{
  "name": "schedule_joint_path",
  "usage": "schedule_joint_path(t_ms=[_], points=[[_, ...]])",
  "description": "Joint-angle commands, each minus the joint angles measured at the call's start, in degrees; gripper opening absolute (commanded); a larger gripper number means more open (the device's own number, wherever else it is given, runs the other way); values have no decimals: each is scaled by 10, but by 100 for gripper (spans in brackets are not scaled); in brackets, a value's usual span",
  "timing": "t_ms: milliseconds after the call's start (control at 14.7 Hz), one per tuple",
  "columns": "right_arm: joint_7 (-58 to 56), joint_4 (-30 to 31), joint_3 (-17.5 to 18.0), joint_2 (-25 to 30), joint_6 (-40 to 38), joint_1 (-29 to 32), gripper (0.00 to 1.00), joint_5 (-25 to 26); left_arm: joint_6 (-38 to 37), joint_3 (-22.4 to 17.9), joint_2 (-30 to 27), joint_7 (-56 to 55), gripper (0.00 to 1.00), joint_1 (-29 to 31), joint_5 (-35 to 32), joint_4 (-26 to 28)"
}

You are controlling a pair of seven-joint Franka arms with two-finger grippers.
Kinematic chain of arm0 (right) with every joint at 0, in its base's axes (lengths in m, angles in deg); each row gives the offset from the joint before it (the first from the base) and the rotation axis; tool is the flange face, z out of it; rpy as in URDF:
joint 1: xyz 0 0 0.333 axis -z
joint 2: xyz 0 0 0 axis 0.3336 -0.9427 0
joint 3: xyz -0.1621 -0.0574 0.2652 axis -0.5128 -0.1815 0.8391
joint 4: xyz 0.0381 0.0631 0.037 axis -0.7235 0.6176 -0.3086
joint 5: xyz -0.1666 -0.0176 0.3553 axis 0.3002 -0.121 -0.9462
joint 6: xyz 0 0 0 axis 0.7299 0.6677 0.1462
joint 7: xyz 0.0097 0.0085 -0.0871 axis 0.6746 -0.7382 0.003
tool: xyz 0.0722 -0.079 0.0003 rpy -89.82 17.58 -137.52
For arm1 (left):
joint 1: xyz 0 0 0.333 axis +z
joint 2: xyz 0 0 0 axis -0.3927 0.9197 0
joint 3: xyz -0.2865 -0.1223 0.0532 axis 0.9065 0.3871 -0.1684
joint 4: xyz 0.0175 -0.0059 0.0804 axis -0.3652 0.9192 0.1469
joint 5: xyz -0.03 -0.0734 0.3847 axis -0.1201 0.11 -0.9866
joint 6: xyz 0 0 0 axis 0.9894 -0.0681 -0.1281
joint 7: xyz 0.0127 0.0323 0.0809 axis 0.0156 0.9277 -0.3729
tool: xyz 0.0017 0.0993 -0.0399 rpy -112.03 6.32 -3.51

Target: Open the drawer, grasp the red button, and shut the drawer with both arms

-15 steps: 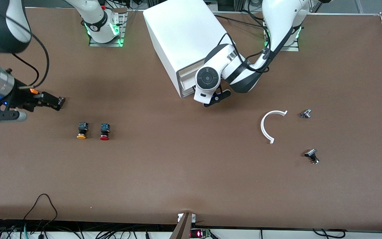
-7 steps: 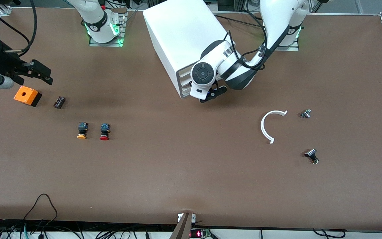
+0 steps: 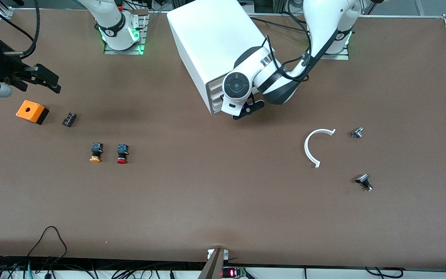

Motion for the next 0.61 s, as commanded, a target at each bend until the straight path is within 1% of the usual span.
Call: schedule_joint_path(t_ms=[0,408,544], points=[[5,6,-7,19,-6,-14,99,10,6,3,-14,-5,100,-10,10,11],[4,5,-12,21,-6,-15,99,14,5,-1,-15,-1,100,-3,1,4],[-2,5,-11,20,-6,-15,99,13,2,-12,-15,5,100,4,-6,-14]])
